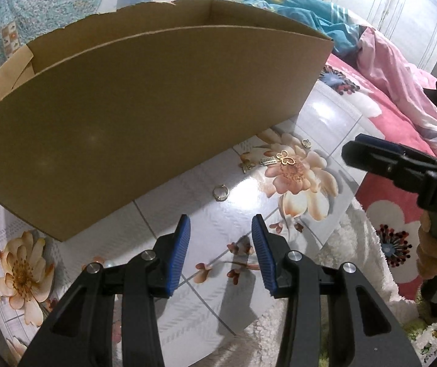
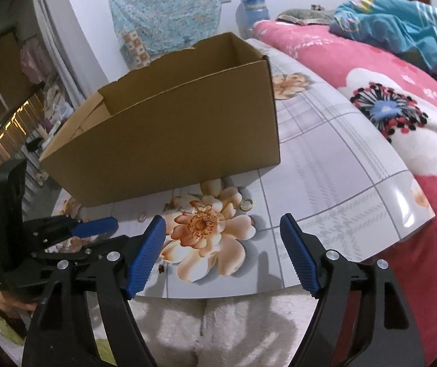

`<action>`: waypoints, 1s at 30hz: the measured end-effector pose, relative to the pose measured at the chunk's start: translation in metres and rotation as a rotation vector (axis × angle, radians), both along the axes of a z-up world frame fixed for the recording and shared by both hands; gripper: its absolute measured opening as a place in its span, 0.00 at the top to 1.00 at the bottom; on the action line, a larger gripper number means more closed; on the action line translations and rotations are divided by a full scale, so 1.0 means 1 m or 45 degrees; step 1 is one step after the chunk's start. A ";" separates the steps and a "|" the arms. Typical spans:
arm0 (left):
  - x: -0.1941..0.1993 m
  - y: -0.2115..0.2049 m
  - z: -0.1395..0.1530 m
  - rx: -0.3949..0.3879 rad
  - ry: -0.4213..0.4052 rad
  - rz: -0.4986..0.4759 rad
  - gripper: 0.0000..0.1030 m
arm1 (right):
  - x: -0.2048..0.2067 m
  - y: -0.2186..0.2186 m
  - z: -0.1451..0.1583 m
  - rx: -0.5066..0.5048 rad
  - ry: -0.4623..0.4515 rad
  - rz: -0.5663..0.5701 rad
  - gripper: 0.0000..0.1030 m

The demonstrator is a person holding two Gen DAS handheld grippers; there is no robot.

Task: Organize jewelry
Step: 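Withdraw the left tool from the box back over the table, then lower the left tool to the small gold ring and close on it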

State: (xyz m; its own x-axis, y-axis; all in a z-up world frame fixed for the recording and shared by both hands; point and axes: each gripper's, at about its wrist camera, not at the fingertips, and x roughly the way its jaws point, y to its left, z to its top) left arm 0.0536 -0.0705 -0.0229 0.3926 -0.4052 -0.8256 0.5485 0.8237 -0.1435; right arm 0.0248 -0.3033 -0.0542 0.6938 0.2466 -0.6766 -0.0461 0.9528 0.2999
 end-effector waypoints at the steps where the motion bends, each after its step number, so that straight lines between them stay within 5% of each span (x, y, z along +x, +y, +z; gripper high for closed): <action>1: 0.000 -0.001 -0.001 0.003 -0.001 0.004 0.61 | 0.000 -0.002 0.000 0.007 -0.001 -0.004 0.28; 30: -0.003 -0.024 -0.004 0.128 -0.036 0.112 0.56 | 0.014 -0.019 0.002 0.104 -0.022 0.063 0.19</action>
State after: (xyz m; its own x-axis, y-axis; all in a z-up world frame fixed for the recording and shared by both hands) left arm 0.0507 -0.0944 -0.0273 0.4468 -0.2837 -0.8485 0.4760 0.8784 -0.0431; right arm 0.0388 -0.3219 -0.0520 0.6906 0.3350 -0.6410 -0.0985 0.9216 0.3755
